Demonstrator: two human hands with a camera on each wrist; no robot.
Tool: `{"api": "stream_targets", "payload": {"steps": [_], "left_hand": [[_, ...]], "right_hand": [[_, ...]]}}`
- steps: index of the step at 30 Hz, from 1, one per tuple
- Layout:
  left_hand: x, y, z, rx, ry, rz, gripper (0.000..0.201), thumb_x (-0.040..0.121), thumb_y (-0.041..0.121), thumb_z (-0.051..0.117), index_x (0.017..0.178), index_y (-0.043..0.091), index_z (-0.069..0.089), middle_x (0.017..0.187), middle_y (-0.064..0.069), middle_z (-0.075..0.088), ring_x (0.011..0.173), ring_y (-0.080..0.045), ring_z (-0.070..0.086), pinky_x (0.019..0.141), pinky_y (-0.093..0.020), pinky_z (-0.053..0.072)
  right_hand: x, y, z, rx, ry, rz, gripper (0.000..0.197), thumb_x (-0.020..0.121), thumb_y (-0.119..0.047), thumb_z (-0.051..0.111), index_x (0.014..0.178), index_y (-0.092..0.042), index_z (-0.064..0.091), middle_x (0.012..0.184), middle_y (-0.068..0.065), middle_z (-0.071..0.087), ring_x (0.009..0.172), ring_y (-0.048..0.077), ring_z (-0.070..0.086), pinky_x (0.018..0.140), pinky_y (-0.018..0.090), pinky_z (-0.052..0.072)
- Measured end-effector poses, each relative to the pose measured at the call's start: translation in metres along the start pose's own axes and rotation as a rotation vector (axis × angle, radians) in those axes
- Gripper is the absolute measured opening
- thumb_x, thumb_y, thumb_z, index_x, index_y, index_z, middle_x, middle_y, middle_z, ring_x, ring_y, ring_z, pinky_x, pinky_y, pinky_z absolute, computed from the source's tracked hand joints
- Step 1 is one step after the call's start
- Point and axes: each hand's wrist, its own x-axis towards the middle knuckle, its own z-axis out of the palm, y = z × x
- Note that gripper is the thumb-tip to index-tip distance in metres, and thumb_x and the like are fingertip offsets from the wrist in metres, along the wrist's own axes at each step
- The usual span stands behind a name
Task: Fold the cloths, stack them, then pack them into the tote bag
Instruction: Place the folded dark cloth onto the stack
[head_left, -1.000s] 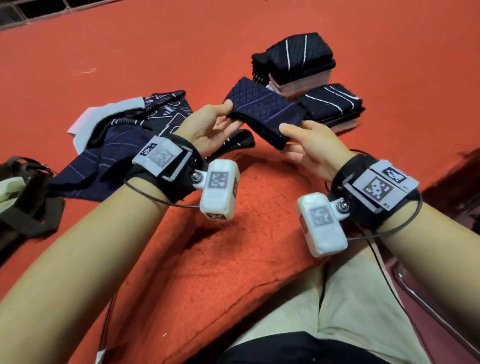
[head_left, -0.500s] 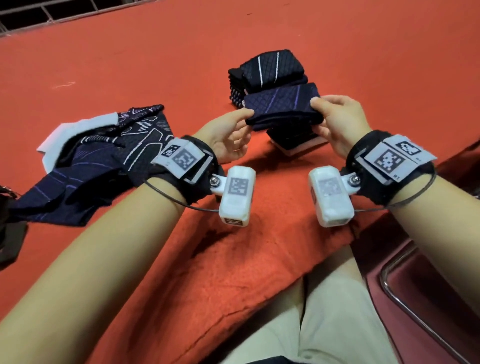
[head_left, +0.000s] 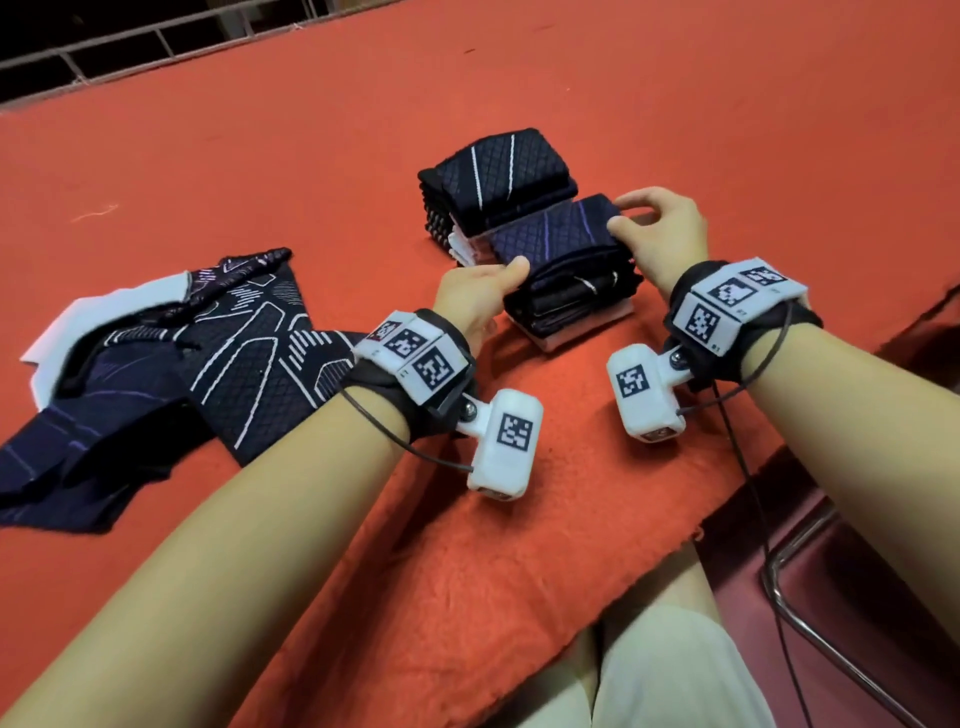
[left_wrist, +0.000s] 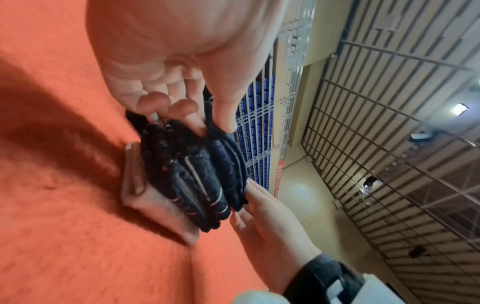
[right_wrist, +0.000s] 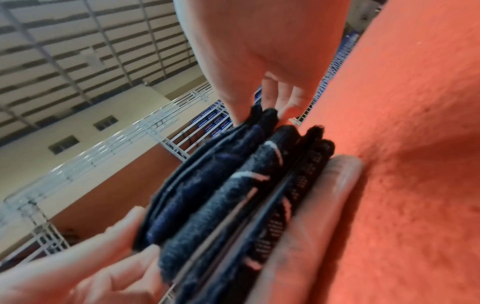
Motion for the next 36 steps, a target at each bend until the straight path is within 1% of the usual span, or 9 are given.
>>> {"api": "stream_targets", "payload": {"steps": [5,8,11,14,17,22,26,30,36], "left_hand": [[0.002,-0.001,-0.003,0.040,-0.027,0.037,0.021,0.087,0.027,0.065,0.070,0.018,0.057,0.065,0.005,0.050,0.053,-0.007,0.038,0.048,-0.020,0.026],[0.005,-0.008,-0.002,0.080,-0.029,0.046,0.027,0.086,0.030,0.067,0.102,0.012,0.055,0.094,-0.002,0.062,0.058,-0.003,0.049,0.045,-0.011,0.041],[0.010,-0.018,-0.004,0.113,0.003,0.090,0.061,0.085,0.027,0.068,0.131,0.018,0.029,0.132,-0.011,0.052,0.093,-0.010,0.051,0.090,-0.029,0.048],[0.009,-0.020,-0.004,0.142,-0.045,0.141,0.063,0.088,0.023,0.064,0.140,0.025,0.027,0.139,-0.016,0.047,0.096,-0.014,0.061,0.078,-0.019,0.052],[0.009,-0.022,-0.004,0.210,-0.109,0.153,0.059,0.092,0.025,0.059,0.143,0.027,0.030,0.128,-0.013,0.056,0.054,-0.007,0.044,0.035,-0.011,0.032],[0.011,-0.026,-0.008,0.246,-0.132,0.069,0.063,0.092,0.040,0.056,0.145,0.034,0.022,0.079,0.001,0.058,0.050,-0.008,0.038,0.043,-0.018,0.029],[0.004,-0.021,-0.010,0.245,-0.080,0.161,0.066,0.091,0.037,0.058,0.147,0.029,0.024,0.108,-0.007,0.064,0.041,0.002,0.046,0.041,-0.014,0.032],[-0.002,-0.011,-0.019,0.263,-0.074,0.228,0.065,0.090,0.028,0.061,0.146,0.022,0.027,0.132,-0.016,0.053,0.034,0.007,0.048,0.035,-0.008,0.031],[-0.014,0.006,-0.048,0.350,0.010,0.362,0.033,0.091,0.020,0.057,0.123,0.012,0.057,0.073,0.003,0.057,0.034,0.006,0.047,0.036,-0.008,0.032]], "right_hand": [[0.003,0.002,-0.001,-0.012,-0.010,-0.029,0.021,0.081,-0.019,0.058,0.097,-0.026,0.070,0.081,-0.001,0.064,0.054,-0.005,0.054,0.062,0.015,0.045],[-0.002,0.003,-0.002,-0.137,-0.060,-0.044,0.024,0.085,-0.024,0.055,0.102,-0.022,0.071,0.094,0.003,0.069,0.085,0.010,0.061,0.087,0.026,0.047],[-0.009,0.006,-0.002,-0.202,-0.099,-0.052,0.028,0.088,-0.024,0.053,0.109,-0.020,0.070,0.111,0.003,0.069,0.109,0.017,0.060,0.095,0.021,0.039],[-0.011,0.012,-0.003,-0.228,-0.147,-0.052,0.028,0.092,-0.025,0.050,0.113,-0.019,0.069,0.120,0.003,0.066,0.119,0.015,0.055,0.093,0.015,0.034],[-0.012,0.017,-0.006,-0.259,-0.202,-0.049,0.030,0.094,-0.026,0.049,0.117,-0.018,0.067,0.125,0.003,0.063,0.123,0.016,0.052,0.093,0.014,0.033],[-0.014,0.014,-0.004,-0.357,-0.219,-0.086,0.031,0.097,-0.024,0.043,0.116,-0.016,0.067,0.122,0.009,0.065,0.120,0.025,0.054,0.092,0.024,0.036],[-0.013,0.012,-0.005,-0.404,-0.247,-0.102,0.034,0.100,-0.029,0.035,0.116,-0.017,0.063,0.117,0.011,0.065,0.114,0.030,0.054,0.082,0.028,0.036],[-0.014,-0.001,-0.010,-0.522,-0.225,-0.085,0.047,0.099,-0.038,0.035,0.138,-0.015,0.043,0.135,0.022,0.046,0.126,0.038,0.041,0.103,0.037,0.033],[-0.032,-0.035,-0.009,-0.600,-0.048,-0.180,0.037,0.096,-0.029,0.039,0.123,-0.008,0.052,0.128,0.020,0.044,0.123,0.037,0.038,0.097,0.042,0.035]]}}
